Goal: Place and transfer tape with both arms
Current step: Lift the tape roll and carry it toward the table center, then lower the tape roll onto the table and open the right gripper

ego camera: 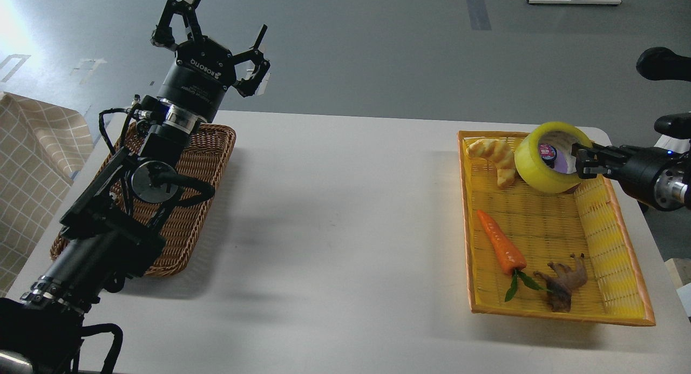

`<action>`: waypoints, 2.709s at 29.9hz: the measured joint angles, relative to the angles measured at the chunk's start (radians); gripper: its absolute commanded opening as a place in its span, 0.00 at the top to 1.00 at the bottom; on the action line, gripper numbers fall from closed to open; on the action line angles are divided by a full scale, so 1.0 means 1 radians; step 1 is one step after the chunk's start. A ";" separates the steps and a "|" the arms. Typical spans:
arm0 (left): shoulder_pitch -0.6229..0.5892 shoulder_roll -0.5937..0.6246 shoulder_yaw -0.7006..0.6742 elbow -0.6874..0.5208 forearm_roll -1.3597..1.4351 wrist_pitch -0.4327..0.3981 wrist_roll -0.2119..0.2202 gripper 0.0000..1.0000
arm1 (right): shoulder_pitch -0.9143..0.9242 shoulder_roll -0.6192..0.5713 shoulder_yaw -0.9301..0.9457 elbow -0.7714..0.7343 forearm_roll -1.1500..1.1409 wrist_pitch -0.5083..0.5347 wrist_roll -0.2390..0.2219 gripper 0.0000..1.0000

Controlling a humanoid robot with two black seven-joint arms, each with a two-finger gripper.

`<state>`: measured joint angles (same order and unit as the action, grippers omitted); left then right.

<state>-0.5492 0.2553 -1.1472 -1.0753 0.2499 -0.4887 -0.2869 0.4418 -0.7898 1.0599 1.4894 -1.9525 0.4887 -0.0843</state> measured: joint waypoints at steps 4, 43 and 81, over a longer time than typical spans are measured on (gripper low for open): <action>-0.001 0.002 0.001 0.000 0.001 0.000 0.000 0.02 | 0.063 0.006 0.001 0.002 0.000 0.000 0.000 1.00; 0.002 -0.002 0.005 0.000 0.002 0.000 0.002 0.02 | 0.486 0.481 -0.400 -0.222 -0.010 0.000 -0.001 1.00; -0.014 -0.017 0.004 0.000 0.001 0.000 0.001 0.02 | 0.469 0.789 -0.613 -0.560 -0.014 0.000 -0.002 1.00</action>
<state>-0.5628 0.2382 -1.1429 -1.0753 0.2513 -0.4887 -0.2856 0.9112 -0.0007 0.4473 0.9299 -1.9666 0.4887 -0.0859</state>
